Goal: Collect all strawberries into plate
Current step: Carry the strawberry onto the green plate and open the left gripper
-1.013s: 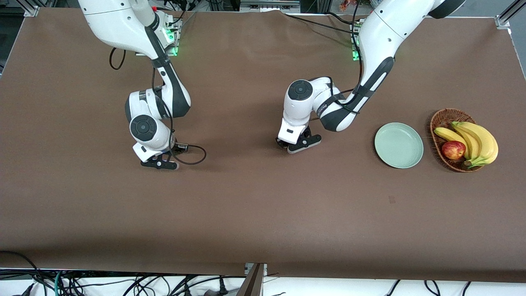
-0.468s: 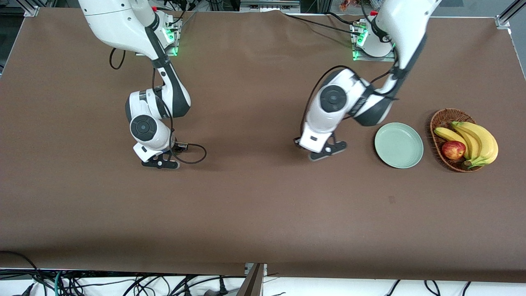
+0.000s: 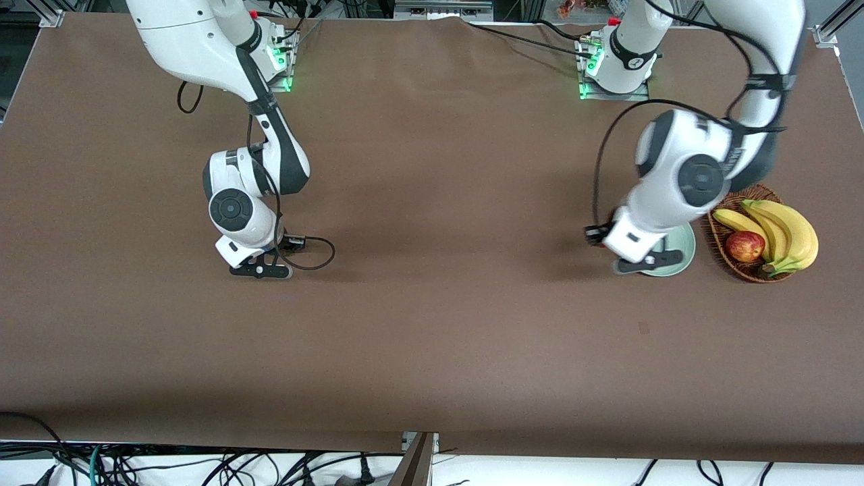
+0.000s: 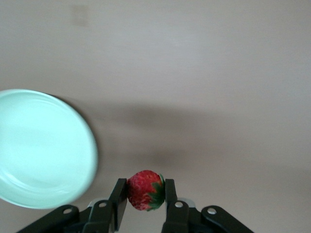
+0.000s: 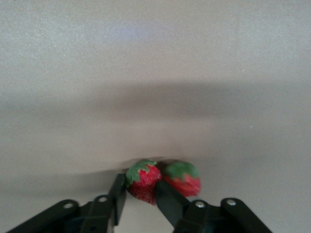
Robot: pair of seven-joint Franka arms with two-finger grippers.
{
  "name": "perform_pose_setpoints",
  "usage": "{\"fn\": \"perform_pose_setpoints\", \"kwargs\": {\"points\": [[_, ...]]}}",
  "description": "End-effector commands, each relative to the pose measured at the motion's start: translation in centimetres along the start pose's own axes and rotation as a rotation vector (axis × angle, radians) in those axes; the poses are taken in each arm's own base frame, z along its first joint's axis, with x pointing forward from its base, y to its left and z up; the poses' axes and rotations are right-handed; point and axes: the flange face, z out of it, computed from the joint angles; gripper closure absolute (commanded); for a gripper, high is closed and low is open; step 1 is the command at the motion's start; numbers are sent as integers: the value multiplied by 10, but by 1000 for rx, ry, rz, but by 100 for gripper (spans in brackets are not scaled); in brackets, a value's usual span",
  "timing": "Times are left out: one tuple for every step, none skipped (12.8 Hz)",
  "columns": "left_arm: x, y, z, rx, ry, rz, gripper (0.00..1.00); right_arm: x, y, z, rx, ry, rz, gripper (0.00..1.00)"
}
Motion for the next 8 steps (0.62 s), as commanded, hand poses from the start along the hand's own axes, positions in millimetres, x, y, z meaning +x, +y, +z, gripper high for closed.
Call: {"fn": "perform_pose_setpoints", "kwargs": {"points": [[-2, -81, 1, -17, -31, 106, 93, 1, 6, 4, 9, -2, -7, 93], [1, -111, 6, -16, -36, 130, 93, 1, 4, 0, 13, 3, -3, 93], [1, -135, 16, -14, -49, 150, 93, 1, 1, -8, 17, 6, 1, 93], [0, -155, 26, -13, -45, 164, 93, 1, -2, -12, 17, -1, 5, 94], [-5, -176, 43, -10, -30, 174, 93, 2, -3, -15, 16, -11, 9, 94], [-12, -188, 62, -1, -2, 177, 93, 3, -5, -20, 15, -18, 8, 94], [-15, -198, 79, 8, 20, 178, 93, 5, -7, -26, 15, -21, 7, 94], [-14, -203, 93, 18, 26, 192, 93, 7, -8, -31, 15, -24, 6, 89]]}}
